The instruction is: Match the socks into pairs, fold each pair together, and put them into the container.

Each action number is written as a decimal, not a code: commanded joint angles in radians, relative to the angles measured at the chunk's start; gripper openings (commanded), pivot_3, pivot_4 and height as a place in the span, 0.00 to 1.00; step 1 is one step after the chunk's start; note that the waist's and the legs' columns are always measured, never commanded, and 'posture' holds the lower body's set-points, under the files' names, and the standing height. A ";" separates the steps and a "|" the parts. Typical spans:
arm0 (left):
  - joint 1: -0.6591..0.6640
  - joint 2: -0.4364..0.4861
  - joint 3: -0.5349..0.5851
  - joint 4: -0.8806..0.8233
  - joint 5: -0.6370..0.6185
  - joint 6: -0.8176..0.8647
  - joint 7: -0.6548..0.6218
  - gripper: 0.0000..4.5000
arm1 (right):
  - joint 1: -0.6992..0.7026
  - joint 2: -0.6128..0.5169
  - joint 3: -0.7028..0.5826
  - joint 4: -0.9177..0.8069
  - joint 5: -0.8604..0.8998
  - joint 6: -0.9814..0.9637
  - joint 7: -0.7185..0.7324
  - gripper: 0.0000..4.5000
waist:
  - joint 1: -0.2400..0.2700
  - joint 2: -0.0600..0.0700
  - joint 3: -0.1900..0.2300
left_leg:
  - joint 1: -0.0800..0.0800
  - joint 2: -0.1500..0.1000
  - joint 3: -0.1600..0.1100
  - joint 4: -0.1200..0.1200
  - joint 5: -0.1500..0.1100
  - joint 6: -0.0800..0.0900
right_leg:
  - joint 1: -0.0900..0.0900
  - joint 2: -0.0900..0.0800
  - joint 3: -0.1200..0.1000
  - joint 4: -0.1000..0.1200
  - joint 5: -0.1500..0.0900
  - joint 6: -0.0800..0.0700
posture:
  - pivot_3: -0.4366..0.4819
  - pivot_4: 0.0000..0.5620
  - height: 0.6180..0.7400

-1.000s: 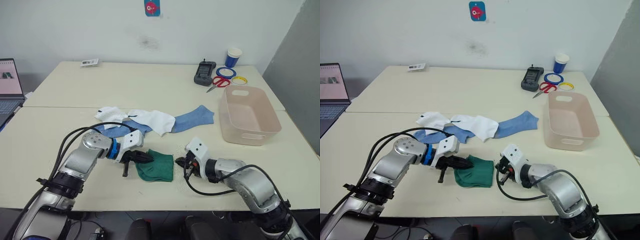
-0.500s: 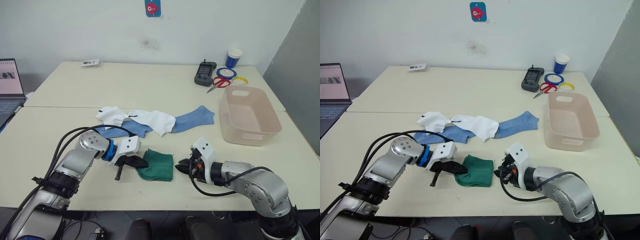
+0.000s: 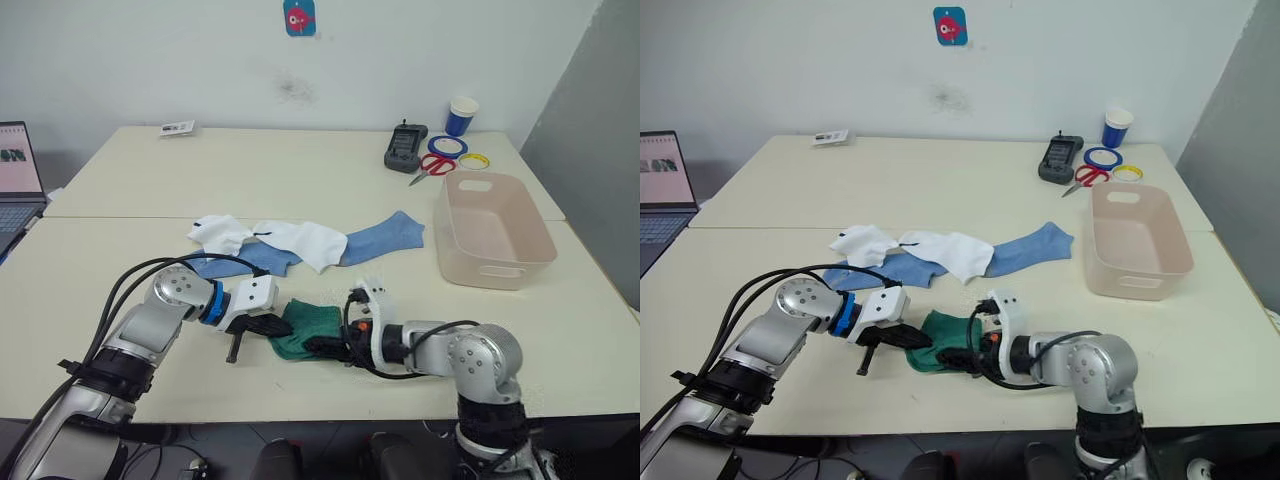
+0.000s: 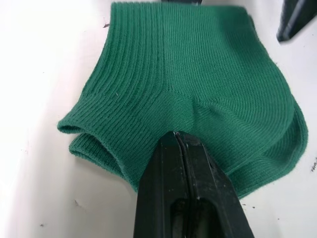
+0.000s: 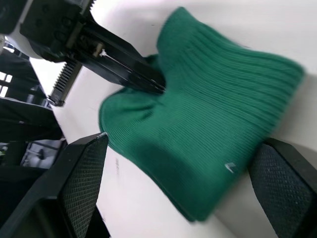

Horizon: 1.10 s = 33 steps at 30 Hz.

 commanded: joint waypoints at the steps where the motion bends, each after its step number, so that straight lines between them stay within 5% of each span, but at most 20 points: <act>1: 0.020 0.008 -0.024 0.016 0.045 0.017 0.006 0.00 | -0.034 0.056 -0.019 0.083 0.003 -0.045 -0.009 1.00 | -0.001 0.000 0.000 | 0.000 0.000 0.000 0.000 0.000 0.000 | 0.000 0.000 0.000 0.000 0.000 0.000 | 0.48 0.27 0.93; 11: 0.027 0.015 -0.014 0.005 0.040 0.026 0.008 0.00 | -0.077 0.085 -0.006 0.236 0.024 -0.185 -0.009 1.00 | -0.012 0.001 -0.001 | 0.000 0.000 0.000 0.000 0.000 0.000 | 0.000 0.000 0.000 0.001 0.000 0.000 | 0.48 0.27 0.93; 14: 0.028 0.010 -0.005 0.004 0.034 0.031 0.017 0.00 | -0.072 0.085 0.006 0.243 0.032 -0.201 -0.018 0.86 | -0.013 0.001 -0.001 | 0.000 0.000 0.000 0.000 0.000 0.000 | 0.000 0.000 0.000 0.001 0.000 0.000 | 0.48 0.27 0.93; 25: 0.048 -0.005 0.062 -0.044 -0.065 0.112 0.003 0.00 | -0.038 0.008 0.041 0.160 0.044 -0.213 -0.017 0.00 | -0.013 0.001 -0.001 | -0.001 0.000 0.000 0.000 0.000 0.000 | -0.001 -0.001 0.000 0.001 0.000 0.000 | 0.48 0.27 0.93; 31: 0.005 -0.015 0.108 -0.106 -0.181 0.276 -0.011 0.00 | 0.007 -0.077 0.074 0.056 0.041 -0.239 -0.001 0.00 | -0.010 0.001 0.001 | -0.003 0.000 -0.001 0.000 0.000 0.000 | -0.002 -0.001 0.000 -0.001 0.000 0.000 | 0.48 0.27 0.93; 33: -0.025 -0.023 0.120 -0.140 -0.226 0.345 -0.012 0.13 | 0.040 -0.108 0.061 -0.019 0.059 -0.224 -0.001 0.00 | -0.009 0.000 0.001 | -0.004 0.000 0.000 0.000 0.000 0.000 | -0.002 -0.002 0.000 -0.001 0.000 0.000 | 0.48 0.27 0.93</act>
